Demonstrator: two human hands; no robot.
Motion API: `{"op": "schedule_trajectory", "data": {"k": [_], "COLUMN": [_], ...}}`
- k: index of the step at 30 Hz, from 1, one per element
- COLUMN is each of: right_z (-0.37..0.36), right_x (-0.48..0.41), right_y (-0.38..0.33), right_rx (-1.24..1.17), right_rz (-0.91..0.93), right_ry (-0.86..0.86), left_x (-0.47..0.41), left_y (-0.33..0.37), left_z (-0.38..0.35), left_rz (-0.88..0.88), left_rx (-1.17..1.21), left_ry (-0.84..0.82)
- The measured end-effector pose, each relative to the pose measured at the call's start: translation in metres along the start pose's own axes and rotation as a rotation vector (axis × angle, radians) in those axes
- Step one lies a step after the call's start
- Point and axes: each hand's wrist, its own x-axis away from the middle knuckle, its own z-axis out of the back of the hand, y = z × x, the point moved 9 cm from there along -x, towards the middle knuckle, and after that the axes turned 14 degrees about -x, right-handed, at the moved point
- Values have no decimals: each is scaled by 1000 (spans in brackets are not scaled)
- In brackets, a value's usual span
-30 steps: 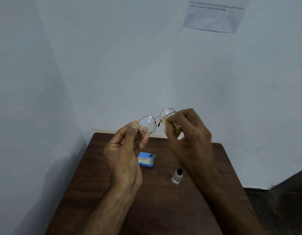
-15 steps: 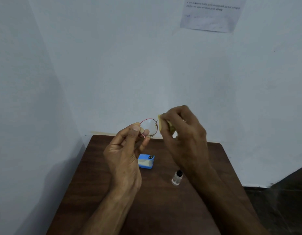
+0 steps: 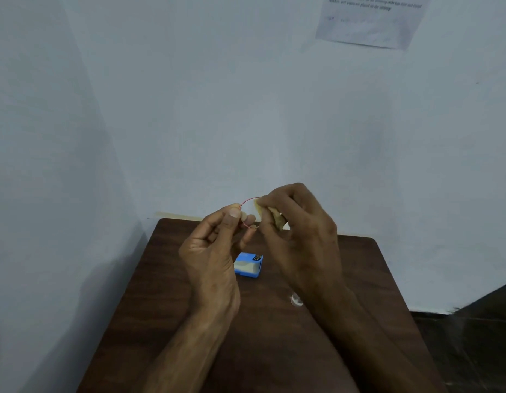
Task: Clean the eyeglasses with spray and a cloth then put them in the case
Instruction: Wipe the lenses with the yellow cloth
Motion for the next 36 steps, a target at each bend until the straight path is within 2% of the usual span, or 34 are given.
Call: {"op": "schedule_trajectory", "data": {"k": [3, 7, 11, 14, 17, 21, 24, 28, 31, 34, 36], "right_z": [-1, -17, -7, -19, -12, -24, -14, -21, -10, -5, -9], "right_x": [0, 11, 10, 16, 13, 19, 15, 20, 20, 38, 72], "right_y": [-3, -19, -7, -15, -9, -16, -3, -2, 13, 27, 58], "right_rx": [-46, -101, -80, -69, -46, -54, -35, -46, -131, -221, -268], "right_rz": [-9, 25, -23, 13, -14, 21, -31, -11, -83, -124, -257], "right_ry": [33, -53, 38, -66, 17, -75, 7, -69, 14, -39, -86], "left_x": [-1, -2, -3, -6, -6, -5, -6, -8, -10, -12, -14], "left_y": [-3, -7, -9, -10, -13, -14, -14, -14, -14, -17, -23], "left_z": [1, 3, 6, 7, 6, 6, 7, 8, 9, 9, 14], "left_rz": [6, 2, 47, 48, 57, 55, 63, 61, 55, 51, 52], "left_rx": [-27, -27, 31, 44, 49, 68, 82, 92, 104, 84, 53], "left_ry": [7, 15, 40, 40, 44, 34, 42, 38, 28, -8, -21]}}
